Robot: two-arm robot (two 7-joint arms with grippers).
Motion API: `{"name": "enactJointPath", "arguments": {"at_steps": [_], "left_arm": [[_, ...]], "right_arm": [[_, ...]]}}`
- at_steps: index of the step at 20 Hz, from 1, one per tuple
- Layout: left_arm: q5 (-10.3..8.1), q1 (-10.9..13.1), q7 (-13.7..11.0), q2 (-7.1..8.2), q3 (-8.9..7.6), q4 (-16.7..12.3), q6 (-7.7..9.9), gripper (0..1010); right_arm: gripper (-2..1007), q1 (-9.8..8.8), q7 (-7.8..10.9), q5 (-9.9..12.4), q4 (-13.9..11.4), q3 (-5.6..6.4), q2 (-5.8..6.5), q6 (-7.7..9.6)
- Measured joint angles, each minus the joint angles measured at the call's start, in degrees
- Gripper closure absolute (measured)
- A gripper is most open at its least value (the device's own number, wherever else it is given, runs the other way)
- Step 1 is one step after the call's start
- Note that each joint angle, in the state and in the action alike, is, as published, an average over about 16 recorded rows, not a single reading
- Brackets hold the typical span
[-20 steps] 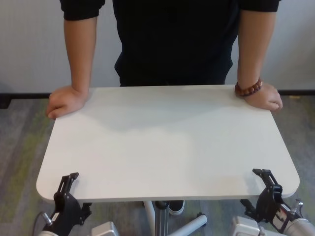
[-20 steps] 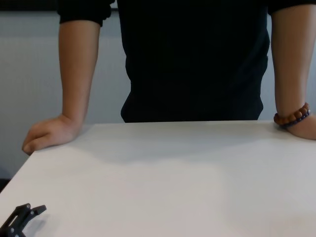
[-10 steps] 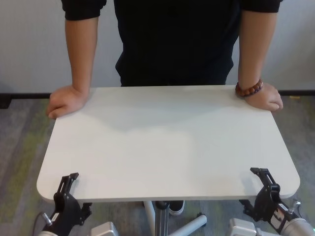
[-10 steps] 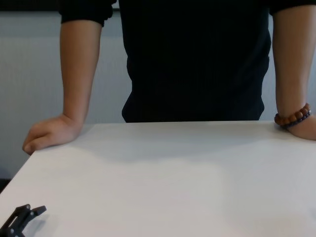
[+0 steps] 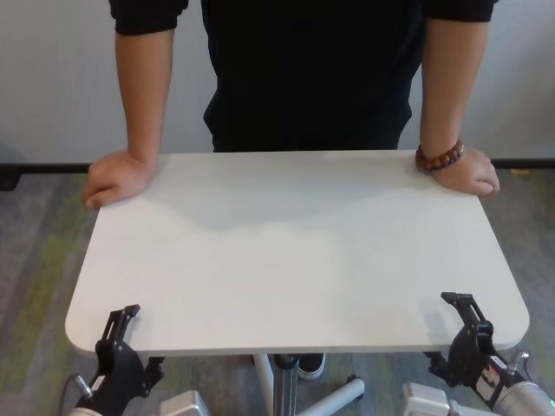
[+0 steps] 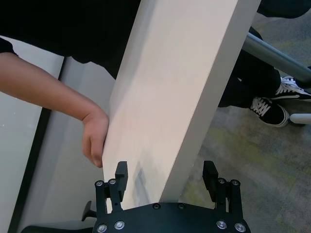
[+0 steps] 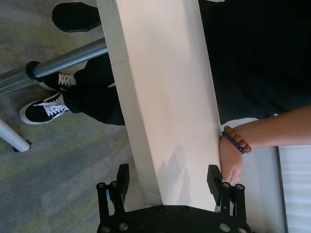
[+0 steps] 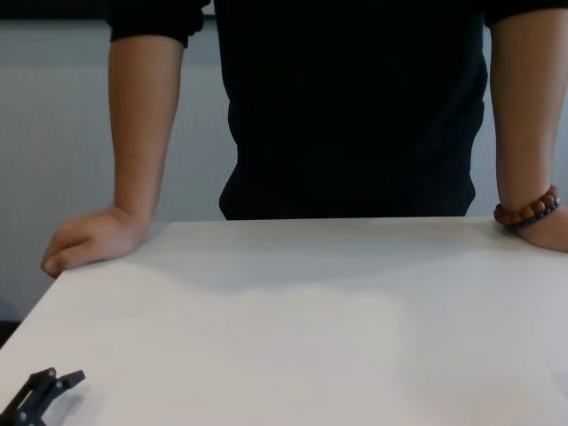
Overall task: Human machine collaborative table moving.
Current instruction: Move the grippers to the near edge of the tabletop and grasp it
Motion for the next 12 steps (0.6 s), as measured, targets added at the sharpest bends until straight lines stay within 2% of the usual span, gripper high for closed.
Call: {"name": "enactJointPath", "arguments": {"at_steps": [12], "left_arm": [[-0.99, 0.1, -0.3, -0.14, -0.27, -0.1, -1.01, 9]], "right_arm": [[0, -0.18, 0.19, 0.2, 0.1, 0.71, -0.63, -0.64]]}}
